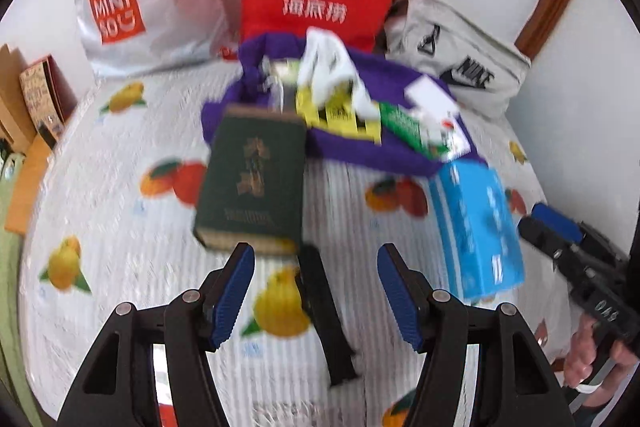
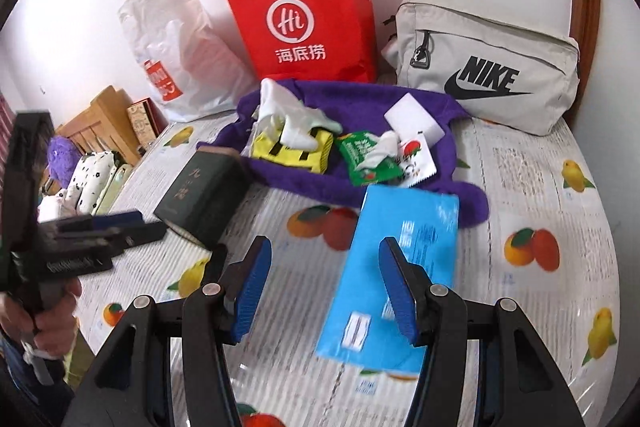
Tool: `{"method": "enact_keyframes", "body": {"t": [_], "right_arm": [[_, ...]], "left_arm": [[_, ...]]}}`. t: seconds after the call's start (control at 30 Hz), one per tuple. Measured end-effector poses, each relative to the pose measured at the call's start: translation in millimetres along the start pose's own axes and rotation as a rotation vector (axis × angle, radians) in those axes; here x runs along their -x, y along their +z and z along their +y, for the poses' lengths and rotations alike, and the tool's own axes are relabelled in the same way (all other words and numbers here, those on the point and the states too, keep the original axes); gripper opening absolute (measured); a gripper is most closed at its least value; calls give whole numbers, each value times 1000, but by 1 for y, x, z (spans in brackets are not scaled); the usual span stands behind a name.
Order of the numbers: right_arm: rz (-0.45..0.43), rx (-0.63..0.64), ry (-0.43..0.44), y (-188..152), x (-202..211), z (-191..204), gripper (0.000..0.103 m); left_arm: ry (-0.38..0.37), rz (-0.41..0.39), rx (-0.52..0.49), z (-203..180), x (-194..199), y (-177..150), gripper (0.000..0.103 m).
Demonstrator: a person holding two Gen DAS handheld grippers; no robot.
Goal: Organize soft objects
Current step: 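Reach down to the black strap and close the left tool on it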
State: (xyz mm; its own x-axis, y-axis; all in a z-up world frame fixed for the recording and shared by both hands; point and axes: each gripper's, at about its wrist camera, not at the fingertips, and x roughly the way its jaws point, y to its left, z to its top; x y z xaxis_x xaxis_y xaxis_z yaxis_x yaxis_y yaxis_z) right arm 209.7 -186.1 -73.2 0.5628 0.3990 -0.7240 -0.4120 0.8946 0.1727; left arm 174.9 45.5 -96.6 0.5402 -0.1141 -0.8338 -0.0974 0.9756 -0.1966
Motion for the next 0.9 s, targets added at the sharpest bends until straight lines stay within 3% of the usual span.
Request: {"method": "enact_keyframes", "body": {"t": [0.2,0.47,0.53,0.7,0.9], "right_arm": [[-1,-24,5,-25,11,-4,56],[-3,-38,-3,-54,26,-15,56],[1,-47,-7,-59,26,-19,56],[16,-75,-5,-67,21,-30,56],[33,-84,-14,-73,18,-38,56]], "left_arm": [[37,83,-8,-10,-31,-37,61],[122,88,-42,-25,-58,-59,61],[125,94,-37,-27,-63,-63,55],[106,56,-125,-46,-65,-67,25],[20,62,-173,-69,-73,-60,21]]}}
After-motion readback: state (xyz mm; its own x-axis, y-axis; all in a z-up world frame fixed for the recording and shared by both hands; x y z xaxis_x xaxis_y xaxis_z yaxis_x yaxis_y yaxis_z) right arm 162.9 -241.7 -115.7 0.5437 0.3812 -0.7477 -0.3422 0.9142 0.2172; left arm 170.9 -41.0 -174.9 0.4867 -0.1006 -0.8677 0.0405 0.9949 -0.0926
